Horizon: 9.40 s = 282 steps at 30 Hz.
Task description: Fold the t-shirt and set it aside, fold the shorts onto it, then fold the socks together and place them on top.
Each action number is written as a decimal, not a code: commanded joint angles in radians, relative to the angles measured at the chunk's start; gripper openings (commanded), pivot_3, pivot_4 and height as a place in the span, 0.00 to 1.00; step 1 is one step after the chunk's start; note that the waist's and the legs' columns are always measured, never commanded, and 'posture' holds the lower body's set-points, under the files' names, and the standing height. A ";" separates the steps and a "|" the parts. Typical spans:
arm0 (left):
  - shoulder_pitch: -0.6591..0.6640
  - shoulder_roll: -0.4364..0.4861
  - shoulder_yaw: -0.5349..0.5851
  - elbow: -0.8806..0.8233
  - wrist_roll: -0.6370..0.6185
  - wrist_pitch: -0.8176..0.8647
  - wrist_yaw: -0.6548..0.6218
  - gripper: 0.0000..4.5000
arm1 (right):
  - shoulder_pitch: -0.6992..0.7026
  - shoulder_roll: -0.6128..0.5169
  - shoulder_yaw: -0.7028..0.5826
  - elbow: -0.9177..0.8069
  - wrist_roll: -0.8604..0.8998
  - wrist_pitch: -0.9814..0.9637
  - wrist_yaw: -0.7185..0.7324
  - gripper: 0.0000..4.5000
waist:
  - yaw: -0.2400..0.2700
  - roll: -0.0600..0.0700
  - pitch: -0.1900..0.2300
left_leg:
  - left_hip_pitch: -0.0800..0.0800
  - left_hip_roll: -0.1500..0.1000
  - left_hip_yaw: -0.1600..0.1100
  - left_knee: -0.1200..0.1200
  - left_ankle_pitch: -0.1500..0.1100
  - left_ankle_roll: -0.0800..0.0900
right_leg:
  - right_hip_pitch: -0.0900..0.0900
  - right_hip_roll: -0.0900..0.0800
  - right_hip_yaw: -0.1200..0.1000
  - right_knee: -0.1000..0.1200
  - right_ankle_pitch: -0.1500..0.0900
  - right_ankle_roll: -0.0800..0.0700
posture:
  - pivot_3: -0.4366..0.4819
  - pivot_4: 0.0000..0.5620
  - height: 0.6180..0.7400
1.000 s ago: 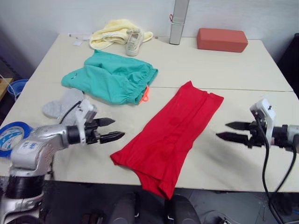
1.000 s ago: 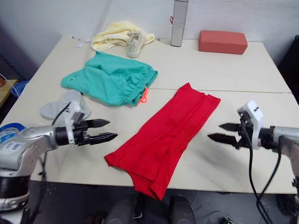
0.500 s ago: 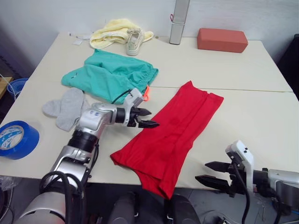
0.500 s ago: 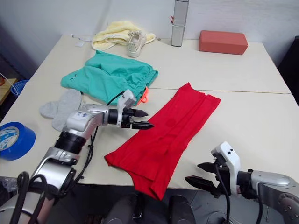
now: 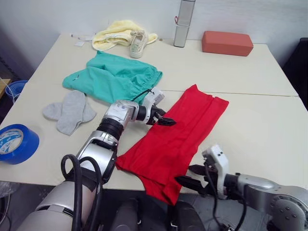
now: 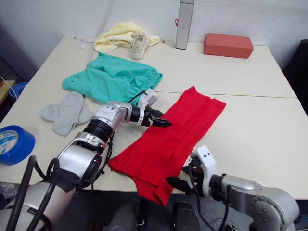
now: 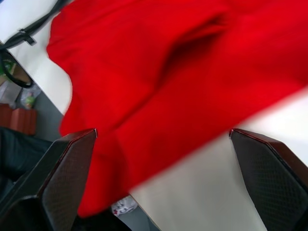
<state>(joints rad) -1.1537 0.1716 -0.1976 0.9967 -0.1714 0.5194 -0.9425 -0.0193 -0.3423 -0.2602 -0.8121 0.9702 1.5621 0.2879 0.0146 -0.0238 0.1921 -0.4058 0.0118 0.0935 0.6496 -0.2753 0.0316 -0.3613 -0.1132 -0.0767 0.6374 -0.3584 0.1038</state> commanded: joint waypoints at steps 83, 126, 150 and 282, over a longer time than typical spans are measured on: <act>0.511 0.250 -0.190 -0.389 0.374 -1.467 -0.065 1.00 | -0.366 -0.437 0.346 1.564 -0.748 -2.760 1.186 1.00 | -0.018 0.004 -0.003 | 0.036 0.000 -0.002 -0.001 -0.011 -0.002 | 0.044 -0.002 -0.003 -0.019 0.004 0.004 | 0.48 0.27 1.00; 0.784 0.455 -0.287 -0.760 -0.106 -1.236 -0.471 0.00 | 0.037 -0.641 0.473 0.910 -0.526 -2.474 1.020 0.01 | -0.041 0.014 0.000 | 0.034 0.003 -0.002 -0.003 -0.014 0.003 | 0.039 -0.002 -0.004 -0.017 -0.001 -0.005 | 0.48 0.27 1.00; 0.901 0.567 -0.122 -1.054 -0.295 -0.693 -0.470 0.00 | 0.243 -0.731 0.323 0.492 -0.261 -1.764 0.975 0.01 | -0.037 0.023 0.007 | 0.029 0.003 -0.004 -0.004 -0.019 0.002 | 0.036 -0.002 -0.003 -0.019 -0.002 -0.006 | 0.48 0.27 1.00; 0.920 0.450 0.158 -1.064 -0.168 -0.684 -0.266 1.00 | -0.429 -0.354 0.457 0.983 -0.996 -2.179 0.788 0.16 | -0.020 0.014 0.010 | 0.002 0.000 0.004 0.004 0.001 0.004 | 0.004 -0.001 -0.002 -0.001 0.007 0.002 | 0.48 0.27 1.00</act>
<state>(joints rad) -0.2300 0.6123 -0.0542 -0.0624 -0.3289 -0.1540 -1.2138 -0.4295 -0.6878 0.1979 0.1706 -0.0324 -0.5920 1.0864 -0.0059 -0.0100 0.2021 -0.4043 0.0118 0.0971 0.6542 -0.2744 0.0355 -0.3575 -0.1143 -0.0784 0.6367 -0.3510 0.1058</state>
